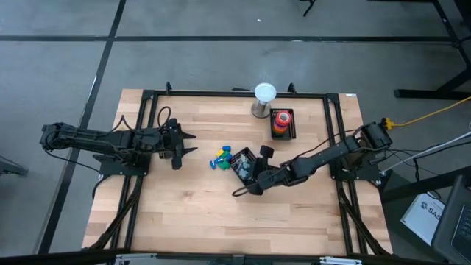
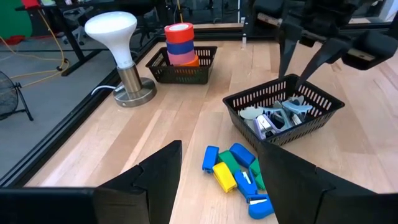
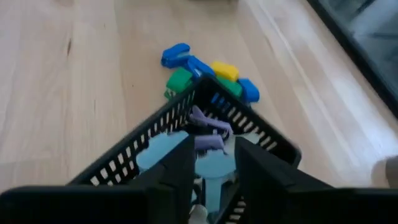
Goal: Pick and place Stapler, Stapler remover, tape
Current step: Move the center black bin to the center right of the table
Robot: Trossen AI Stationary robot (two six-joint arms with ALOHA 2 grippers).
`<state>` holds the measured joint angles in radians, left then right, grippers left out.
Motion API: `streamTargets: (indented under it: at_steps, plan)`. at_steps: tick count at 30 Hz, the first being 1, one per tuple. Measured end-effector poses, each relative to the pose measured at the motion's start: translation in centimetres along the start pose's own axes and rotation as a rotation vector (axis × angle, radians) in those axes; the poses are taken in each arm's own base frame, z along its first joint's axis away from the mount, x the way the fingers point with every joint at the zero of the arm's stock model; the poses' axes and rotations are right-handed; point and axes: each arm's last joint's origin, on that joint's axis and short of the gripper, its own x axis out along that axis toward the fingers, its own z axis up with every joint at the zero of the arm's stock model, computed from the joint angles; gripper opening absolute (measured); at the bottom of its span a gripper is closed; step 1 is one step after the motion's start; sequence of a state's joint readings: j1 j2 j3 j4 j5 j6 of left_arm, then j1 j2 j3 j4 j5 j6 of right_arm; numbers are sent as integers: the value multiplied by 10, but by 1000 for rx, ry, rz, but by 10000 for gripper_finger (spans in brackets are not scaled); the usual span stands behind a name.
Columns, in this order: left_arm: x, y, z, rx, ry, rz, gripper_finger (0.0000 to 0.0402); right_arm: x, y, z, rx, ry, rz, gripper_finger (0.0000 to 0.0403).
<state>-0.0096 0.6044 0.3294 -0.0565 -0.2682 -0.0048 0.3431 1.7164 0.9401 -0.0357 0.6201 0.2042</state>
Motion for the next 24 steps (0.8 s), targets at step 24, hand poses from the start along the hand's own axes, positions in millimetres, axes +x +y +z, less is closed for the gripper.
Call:
streamTargets:
  at_steps: [24]
  plan:
    - [0, 0, 0, 0, 0, 0, 210, 96, -7, 100, 29, 272, 99, 140]
